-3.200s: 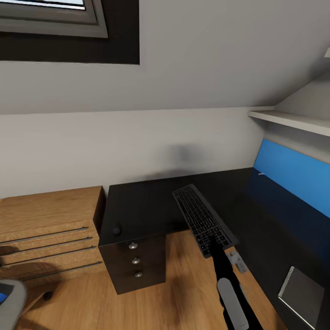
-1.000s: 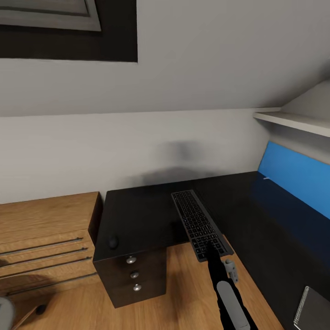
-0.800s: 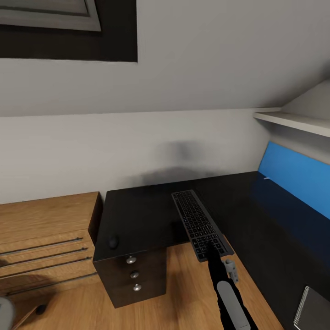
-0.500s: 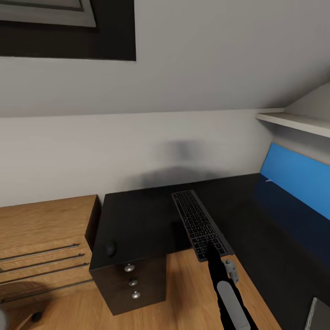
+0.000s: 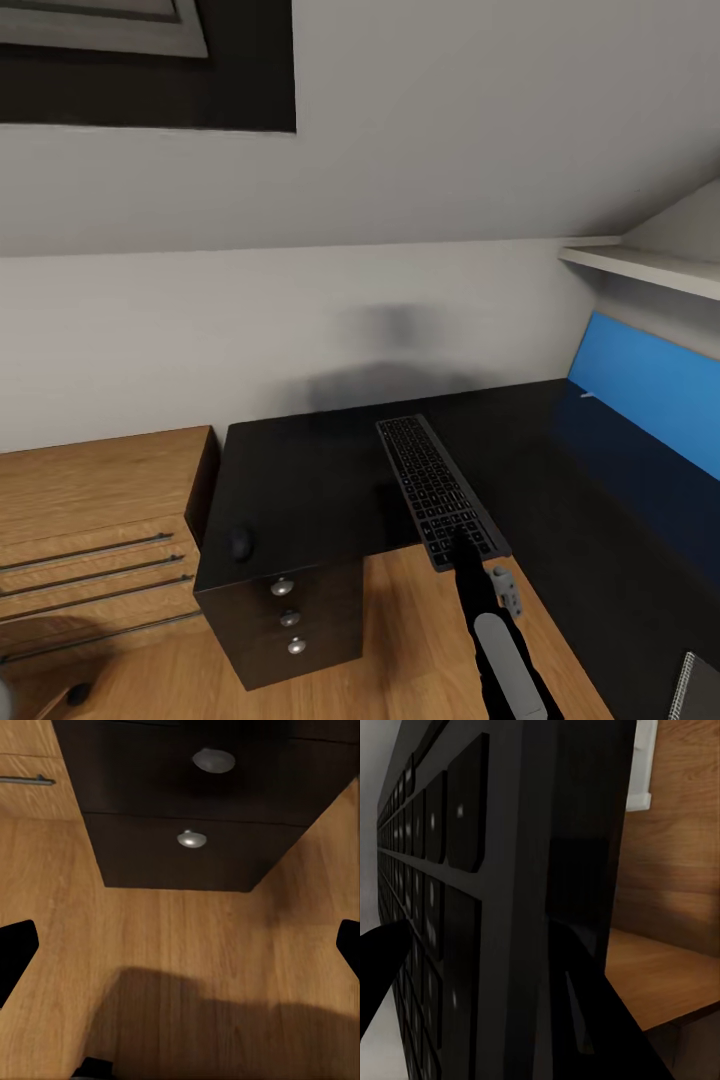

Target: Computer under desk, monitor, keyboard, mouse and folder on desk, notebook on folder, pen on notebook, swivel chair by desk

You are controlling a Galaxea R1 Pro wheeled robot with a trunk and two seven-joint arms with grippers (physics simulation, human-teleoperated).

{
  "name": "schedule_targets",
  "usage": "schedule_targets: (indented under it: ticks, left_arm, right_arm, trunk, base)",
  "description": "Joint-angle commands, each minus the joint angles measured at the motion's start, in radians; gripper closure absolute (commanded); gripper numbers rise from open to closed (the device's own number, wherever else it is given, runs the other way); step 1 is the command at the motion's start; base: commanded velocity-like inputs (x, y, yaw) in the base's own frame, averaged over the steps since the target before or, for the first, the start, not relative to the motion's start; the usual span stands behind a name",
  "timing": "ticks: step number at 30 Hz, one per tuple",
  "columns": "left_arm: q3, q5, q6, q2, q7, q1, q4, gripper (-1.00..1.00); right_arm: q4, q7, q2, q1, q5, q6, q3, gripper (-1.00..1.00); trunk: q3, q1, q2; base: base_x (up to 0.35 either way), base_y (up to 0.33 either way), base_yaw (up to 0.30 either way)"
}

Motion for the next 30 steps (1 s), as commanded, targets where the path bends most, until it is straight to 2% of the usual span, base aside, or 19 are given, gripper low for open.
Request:
schedule_targets:
  ticks: [1,30]
  left_arm:
    - [-0.008,0.004,-0.004,0.0,0.008,-0.001,0.0,-1.0]
    - [-0.007,0.006,-0.002,-0.012,0.003,-0.001,0.017,-1.0]
  right_arm:
    - [-0.001,0.001,0.0,-0.001,-0.012,-0.004,0.0,1.0]
    - [0.002,0.003,-0.001,-0.001,-0.01,-0.004,0.0,1.0]
  trunk:
    - [-0.002,0.001,-0.002]
    - [-0.002,0.001,-0.002]
  base:
    - [0.0,0.0,0.0]
    - [0.0,0.0,0.0]
